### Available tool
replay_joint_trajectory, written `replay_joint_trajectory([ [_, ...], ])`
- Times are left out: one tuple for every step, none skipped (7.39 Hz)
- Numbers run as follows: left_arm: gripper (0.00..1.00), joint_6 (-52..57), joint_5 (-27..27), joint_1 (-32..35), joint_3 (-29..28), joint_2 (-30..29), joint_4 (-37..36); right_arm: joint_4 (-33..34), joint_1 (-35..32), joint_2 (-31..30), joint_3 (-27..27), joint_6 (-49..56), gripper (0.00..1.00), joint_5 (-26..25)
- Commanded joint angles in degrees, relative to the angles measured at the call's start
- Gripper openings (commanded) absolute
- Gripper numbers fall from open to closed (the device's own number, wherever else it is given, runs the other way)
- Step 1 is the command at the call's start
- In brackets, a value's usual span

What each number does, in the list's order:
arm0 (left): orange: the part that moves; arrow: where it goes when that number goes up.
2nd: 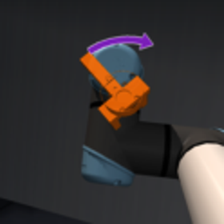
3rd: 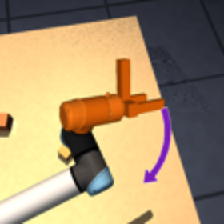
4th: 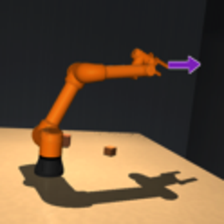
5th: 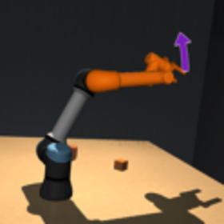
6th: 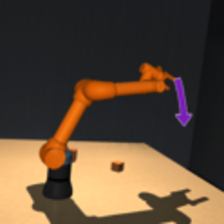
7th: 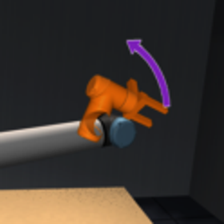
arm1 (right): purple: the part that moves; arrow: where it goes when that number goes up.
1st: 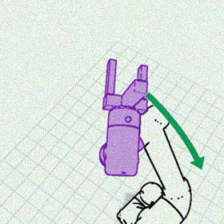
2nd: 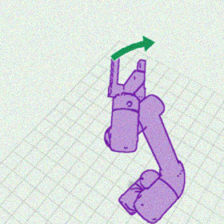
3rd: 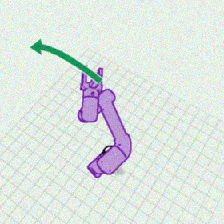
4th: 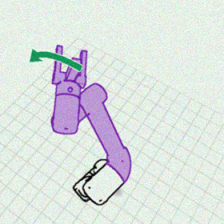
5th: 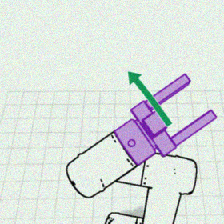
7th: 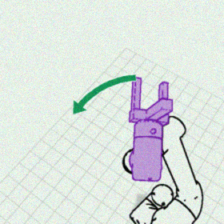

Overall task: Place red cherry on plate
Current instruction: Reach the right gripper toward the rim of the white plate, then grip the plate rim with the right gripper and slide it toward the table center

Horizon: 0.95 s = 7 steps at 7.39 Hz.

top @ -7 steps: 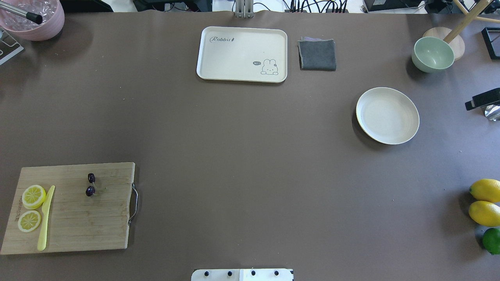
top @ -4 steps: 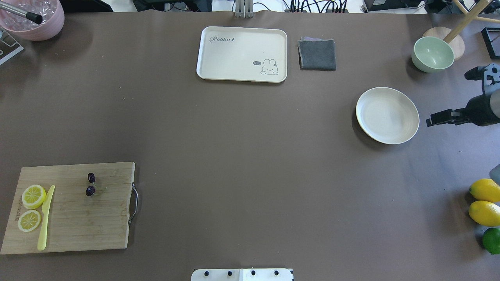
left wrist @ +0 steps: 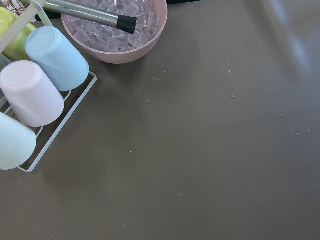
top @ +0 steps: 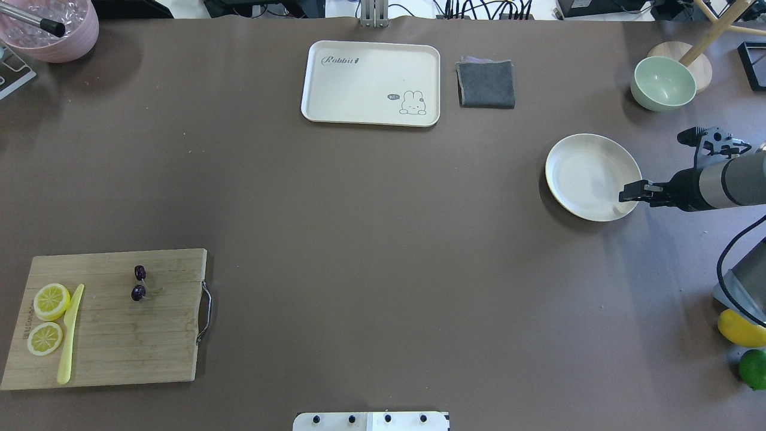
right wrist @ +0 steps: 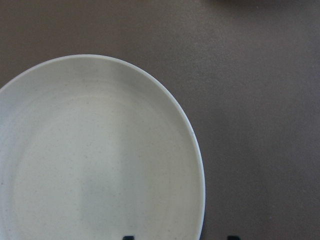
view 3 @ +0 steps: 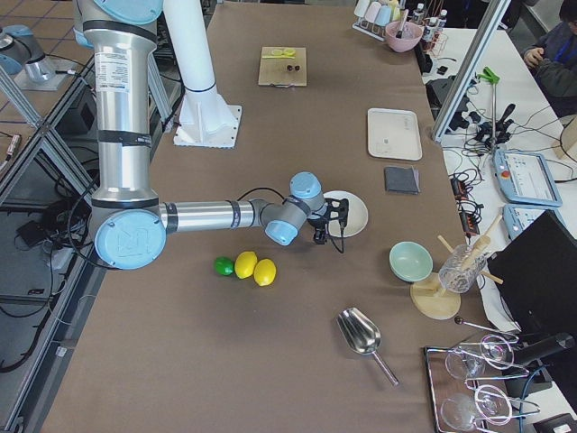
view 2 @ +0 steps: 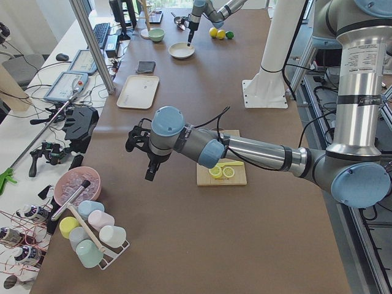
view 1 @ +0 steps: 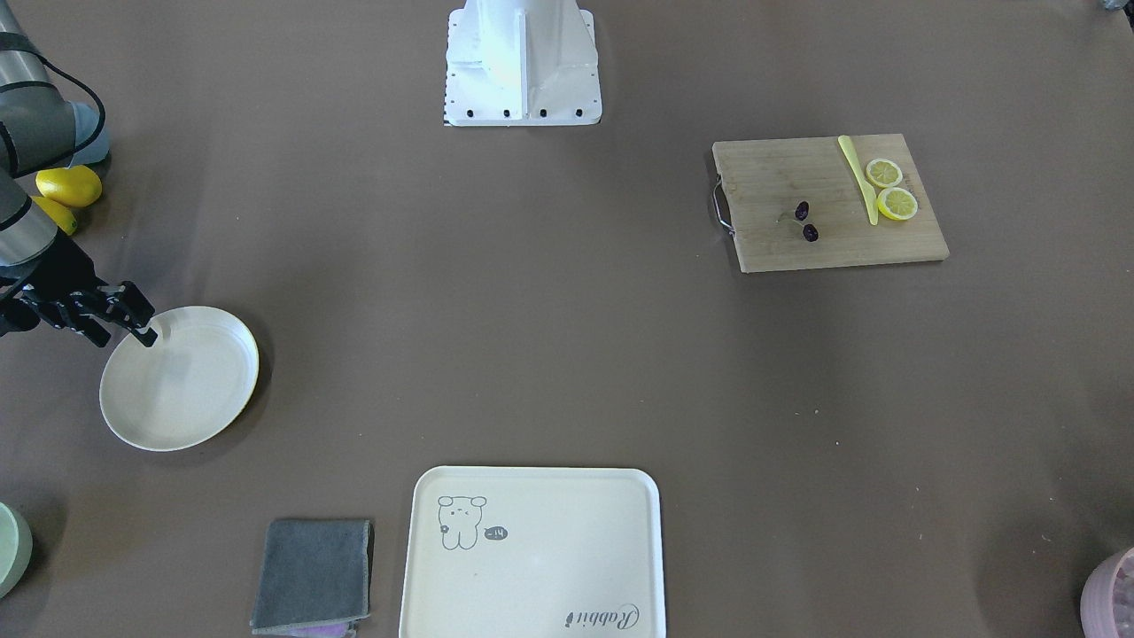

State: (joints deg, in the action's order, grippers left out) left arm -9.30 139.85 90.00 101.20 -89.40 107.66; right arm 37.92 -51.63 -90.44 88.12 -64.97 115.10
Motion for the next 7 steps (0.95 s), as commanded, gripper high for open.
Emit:
replay_joint_trajectory([
  [0.98, 0.07, -0.01, 0.00, -0.13, 0.01, 0.01, -0.22, 0.21, 0.79, 0.03, -2.53, 0.00, -0.14],
  [0.98, 0.07, -0.01, 0.00, -0.13, 0.01, 0.01, -0.22, 0.21, 1.66, 0.03, -3.49, 0.00, -0.32],
  [0.98, 0.07, -0.01, 0.00, -0.13, 0.01, 0.01, -0.13, 0.21, 2.28, 0.47, -3.76, 0.00, -0.93],
  [0.98, 0.07, -0.10, 0.00, -0.13, 0.01, 0.01, -0.04, 0.21, 3.59, 0.64, -3.76, 0.00, -0.85],
  [0.98, -0.02, -0.10, 0.00, -0.13, -0.08, 0.01, 0.65, 0.21, 4.99, 2.99, -6.55, 0.00, -0.41],
  [0.98, -0.02, -0.10, 0.00, -0.13, -0.08, 0.01, 3.18, 0.91, 8.31, 5.37, -11.71, 0.00, -0.23],
  [0.98, -0.10, -0.19, -0.09, -0.21, -0.16, -0.08, 9.47, 3.44, 11.74, 8.70, -14.20, 0.00, -1.01],
])
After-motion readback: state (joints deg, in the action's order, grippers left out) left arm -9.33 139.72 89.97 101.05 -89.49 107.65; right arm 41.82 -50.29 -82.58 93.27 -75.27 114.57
